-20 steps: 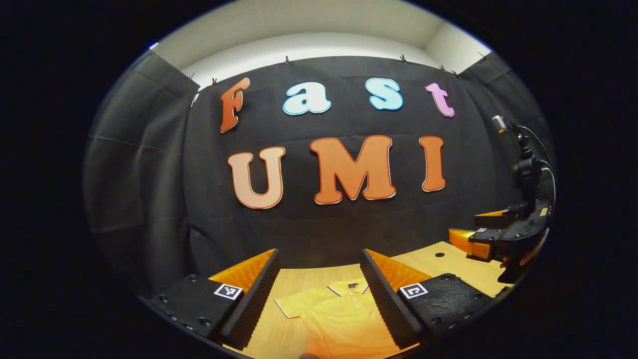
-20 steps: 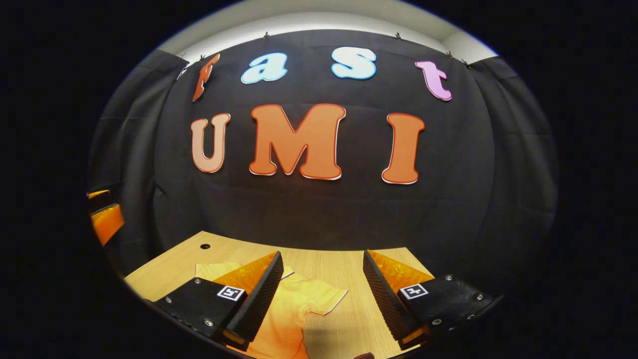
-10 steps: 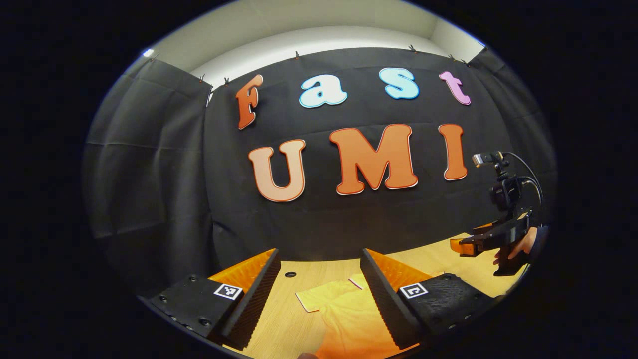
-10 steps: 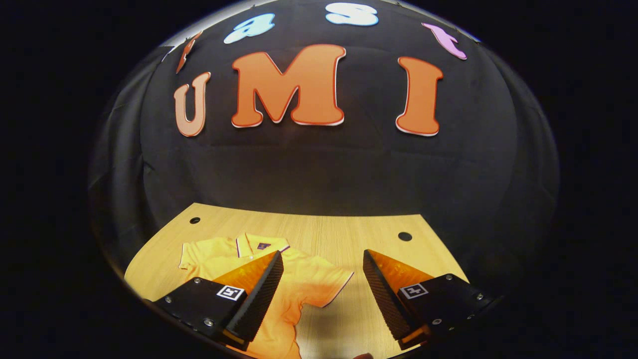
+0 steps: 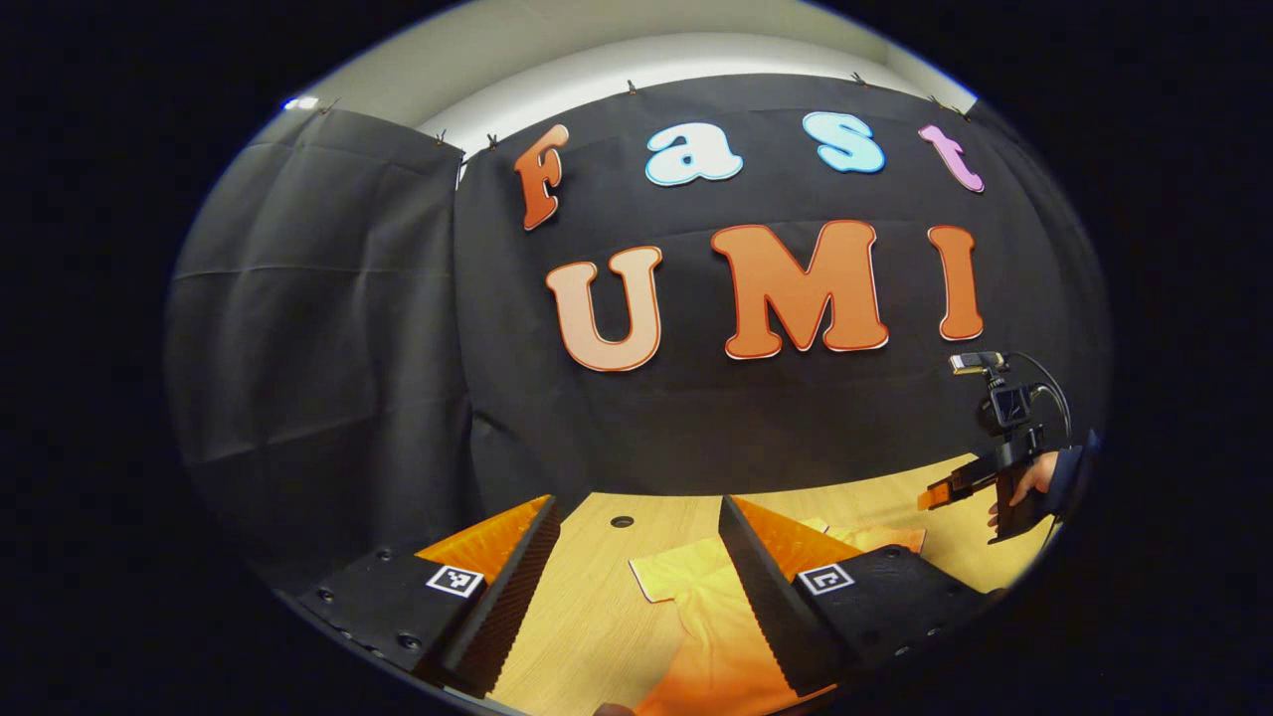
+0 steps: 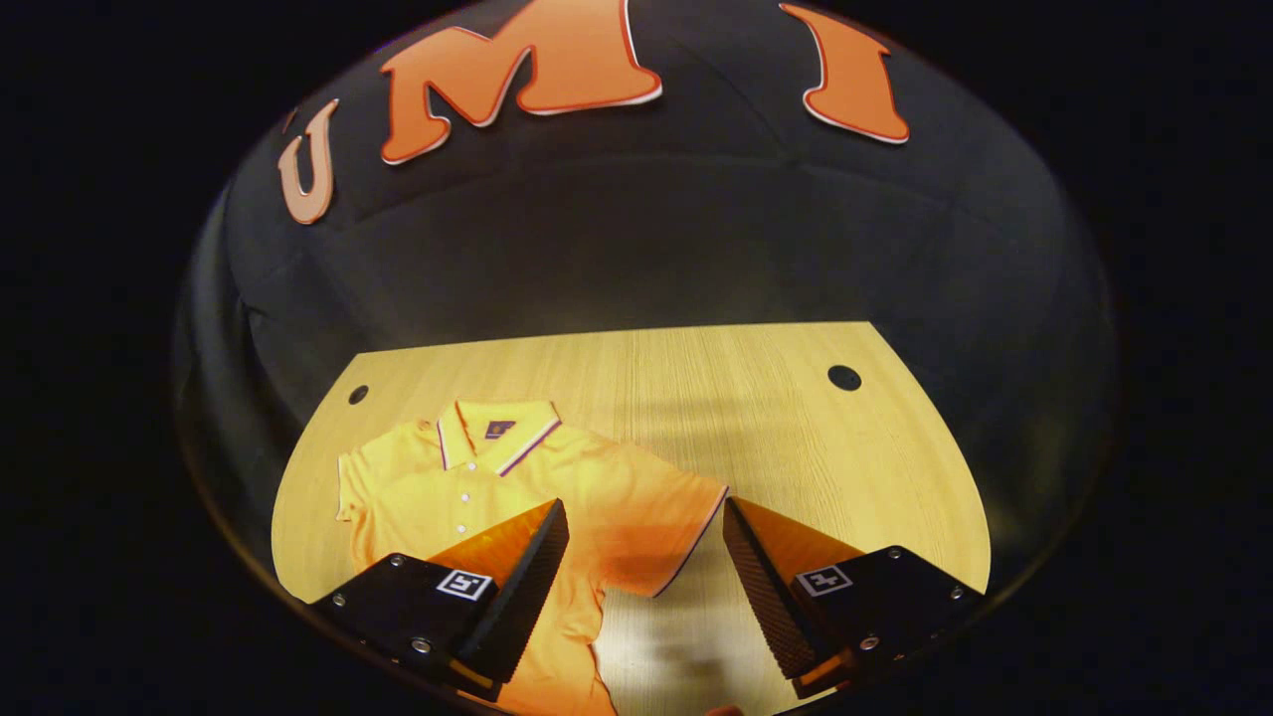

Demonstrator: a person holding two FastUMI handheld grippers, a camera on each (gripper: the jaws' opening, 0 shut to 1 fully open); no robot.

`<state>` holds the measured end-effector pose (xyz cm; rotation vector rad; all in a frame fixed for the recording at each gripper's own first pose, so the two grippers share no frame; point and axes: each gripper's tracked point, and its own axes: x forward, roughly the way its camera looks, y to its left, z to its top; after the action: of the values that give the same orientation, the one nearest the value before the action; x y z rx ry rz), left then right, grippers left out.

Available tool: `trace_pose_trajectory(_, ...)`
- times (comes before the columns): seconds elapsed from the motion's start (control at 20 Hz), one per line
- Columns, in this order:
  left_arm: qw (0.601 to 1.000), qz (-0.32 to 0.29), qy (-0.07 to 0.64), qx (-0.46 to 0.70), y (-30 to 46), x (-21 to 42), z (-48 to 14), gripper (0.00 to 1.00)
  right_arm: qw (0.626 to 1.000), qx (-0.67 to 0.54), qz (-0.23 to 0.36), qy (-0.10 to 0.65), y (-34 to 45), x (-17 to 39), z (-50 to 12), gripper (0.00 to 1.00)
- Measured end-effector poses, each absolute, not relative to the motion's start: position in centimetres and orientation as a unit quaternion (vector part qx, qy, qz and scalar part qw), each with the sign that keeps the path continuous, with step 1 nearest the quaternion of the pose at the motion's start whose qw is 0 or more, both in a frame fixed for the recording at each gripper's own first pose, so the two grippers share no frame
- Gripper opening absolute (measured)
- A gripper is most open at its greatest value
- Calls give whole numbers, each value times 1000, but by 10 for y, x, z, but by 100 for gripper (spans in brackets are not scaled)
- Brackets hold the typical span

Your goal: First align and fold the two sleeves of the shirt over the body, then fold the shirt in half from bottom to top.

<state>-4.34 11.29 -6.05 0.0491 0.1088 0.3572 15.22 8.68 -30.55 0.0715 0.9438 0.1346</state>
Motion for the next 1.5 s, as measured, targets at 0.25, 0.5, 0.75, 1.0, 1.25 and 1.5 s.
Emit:
trace_pose_trajectory(0.25,977,196,78,-3,124,-37,-79,99,839,28,63,540,88,157,-349,95)
trace_pose_trajectory(0.5,973,207,105,-7,124,-29,-95,99,778,63,69,621,95,154,-390,94)
trace_pose_trajectory(0.75,970,208,126,-6,118,-25,-103,99,746,53,39,663,79,156,-432,84)
trace_pose_trajectory(1.0,968,205,143,-7,112,-18,-113,99,725,20,36,687,82,151,-457,72)
trace_pose_trajectory(1.25,969,198,147,-8,104,-18,-113,99,724,15,30,689,86,157,-460,40)
trace_pose_trajectory(1.5,968,206,146,-15,109,-27,-114,99,731,95,60,673,106,170,-436,7)
